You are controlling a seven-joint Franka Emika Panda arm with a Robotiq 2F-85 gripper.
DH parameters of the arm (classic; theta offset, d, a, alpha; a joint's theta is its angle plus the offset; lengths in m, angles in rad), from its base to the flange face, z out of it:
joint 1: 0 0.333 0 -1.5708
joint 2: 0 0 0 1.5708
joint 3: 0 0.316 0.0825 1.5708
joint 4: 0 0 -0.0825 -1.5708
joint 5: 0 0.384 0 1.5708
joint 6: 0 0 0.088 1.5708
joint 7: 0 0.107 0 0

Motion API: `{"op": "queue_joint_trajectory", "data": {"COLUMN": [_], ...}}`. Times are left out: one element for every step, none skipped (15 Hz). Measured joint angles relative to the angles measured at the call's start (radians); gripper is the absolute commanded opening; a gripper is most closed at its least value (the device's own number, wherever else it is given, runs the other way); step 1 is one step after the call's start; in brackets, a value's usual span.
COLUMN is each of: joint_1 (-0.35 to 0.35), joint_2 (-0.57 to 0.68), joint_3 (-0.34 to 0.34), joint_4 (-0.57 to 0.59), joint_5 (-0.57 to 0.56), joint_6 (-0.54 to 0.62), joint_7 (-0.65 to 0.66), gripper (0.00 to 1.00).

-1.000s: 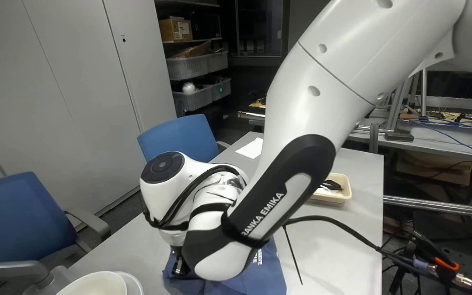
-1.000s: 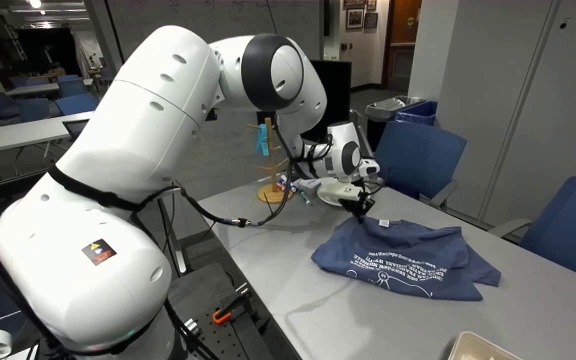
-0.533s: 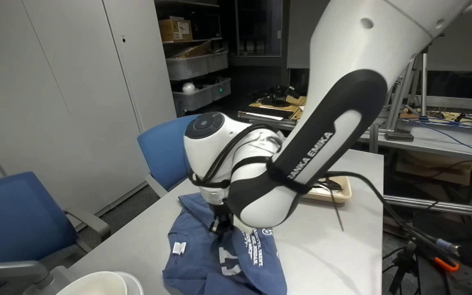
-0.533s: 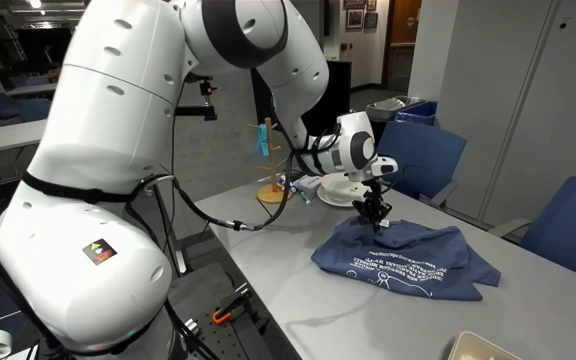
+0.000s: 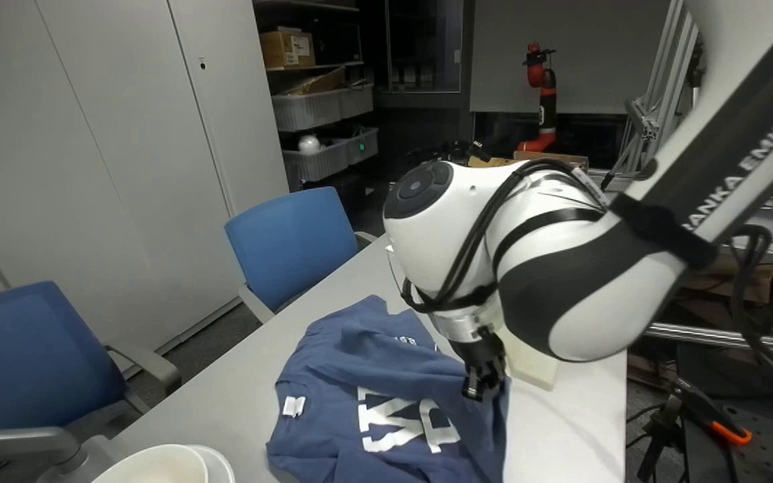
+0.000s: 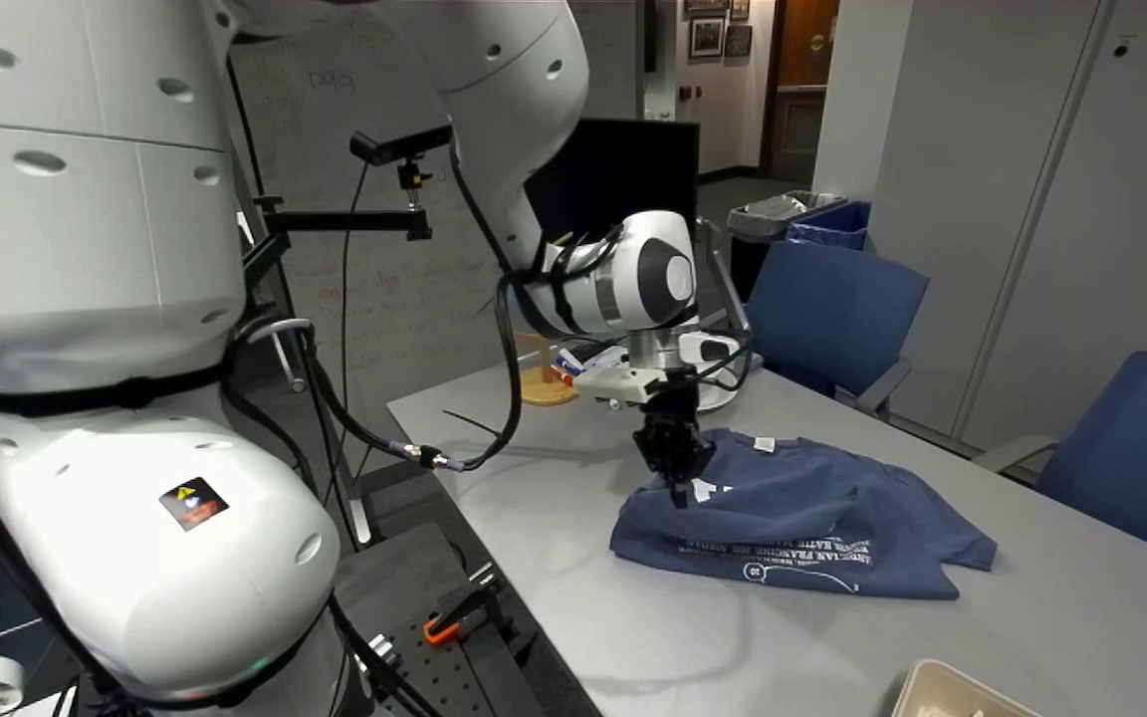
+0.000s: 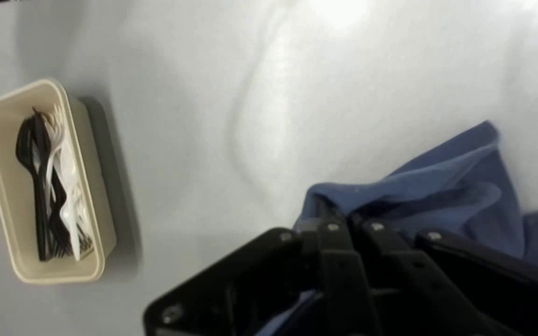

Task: Unfold the T-shirt on the table

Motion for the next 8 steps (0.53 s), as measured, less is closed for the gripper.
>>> {"op": "queue_joint_trajectory", "data": {"joint_1": [-0.010, -0.020, -0.028, -0.036, -0.041, -0.045, -0.050, -0.055], "joint_2": [-0.025, -0.043, -0.054, -0.060, -0.061, -0.061, -0.061, -0.061], "joint_3": [0.038, 0.077, 0.110, 0.141, 0.165, 0.184, 0.197, 0.208], "joint_4": [-0.031, -0.057, -0.074, -0.086, -0.091, -0.092, -0.091, -0.091], "joint_5": [0.015, 0.032, 0.053, 0.071, 0.084, 0.089, 0.091, 0.091], "joint_6": [-0.040, -0.075, -0.100, -0.122, -0.140, -0.158, -0.173, -0.186], "joint_7": [-0.004, -0.008, -0.015, -0.021, -0.024, -0.024, -0.024, -0.024], "gripper": [0.01, 0.01, 0.01, 0.23, 0.29, 0.36, 0.44, 0.52]}}
